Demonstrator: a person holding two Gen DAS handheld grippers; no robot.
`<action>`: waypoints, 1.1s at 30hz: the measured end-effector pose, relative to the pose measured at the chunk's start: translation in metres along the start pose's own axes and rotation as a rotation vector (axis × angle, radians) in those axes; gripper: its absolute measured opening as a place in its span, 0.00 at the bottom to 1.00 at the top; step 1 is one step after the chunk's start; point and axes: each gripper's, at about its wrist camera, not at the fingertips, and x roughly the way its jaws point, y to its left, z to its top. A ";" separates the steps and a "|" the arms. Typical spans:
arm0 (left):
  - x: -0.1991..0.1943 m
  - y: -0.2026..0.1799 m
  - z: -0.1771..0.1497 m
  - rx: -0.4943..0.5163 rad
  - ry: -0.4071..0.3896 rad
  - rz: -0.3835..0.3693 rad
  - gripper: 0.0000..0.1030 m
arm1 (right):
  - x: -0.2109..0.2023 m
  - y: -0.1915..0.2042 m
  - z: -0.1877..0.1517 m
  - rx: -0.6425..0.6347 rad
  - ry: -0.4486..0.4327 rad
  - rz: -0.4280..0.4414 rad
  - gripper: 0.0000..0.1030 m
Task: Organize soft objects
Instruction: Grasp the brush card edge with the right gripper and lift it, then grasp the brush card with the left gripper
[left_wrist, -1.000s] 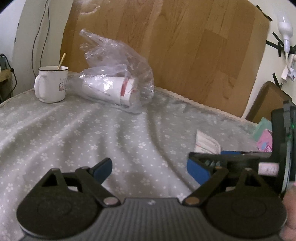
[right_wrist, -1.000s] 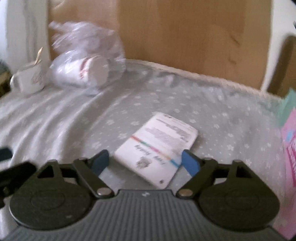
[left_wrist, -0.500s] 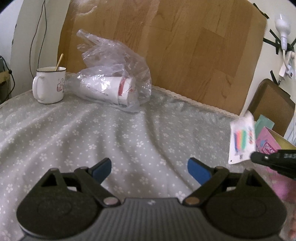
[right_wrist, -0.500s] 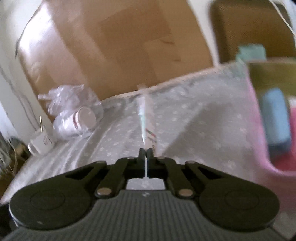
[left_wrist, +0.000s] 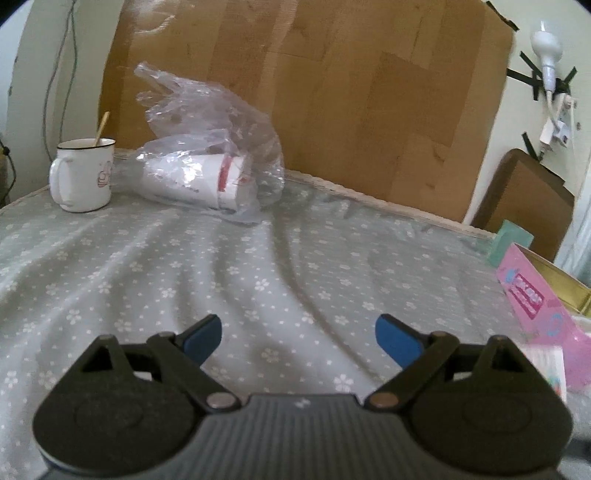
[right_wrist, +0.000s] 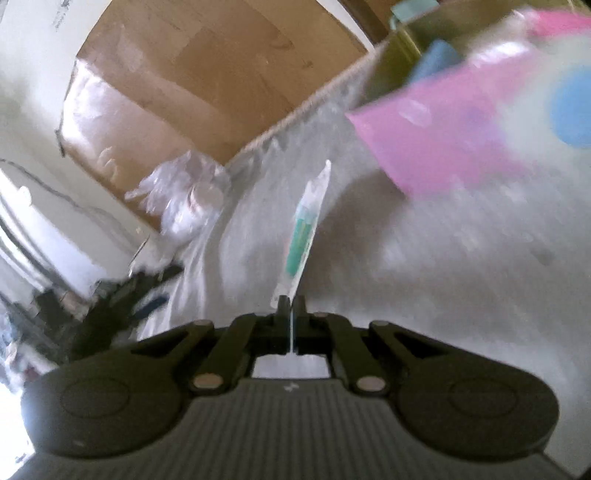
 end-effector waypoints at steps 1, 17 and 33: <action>0.000 -0.002 0.000 0.007 0.006 -0.011 0.91 | -0.011 -0.003 -0.006 -0.011 -0.010 -0.025 0.09; -0.016 -0.155 -0.045 0.231 0.343 -0.471 0.96 | -0.011 0.050 -0.045 -0.638 -0.177 -0.307 0.76; -0.026 -0.187 -0.065 0.266 0.383 -0.555 0.74 | -0.014 0.041 -0.056 -0.646 -0.253 -0.311 0.51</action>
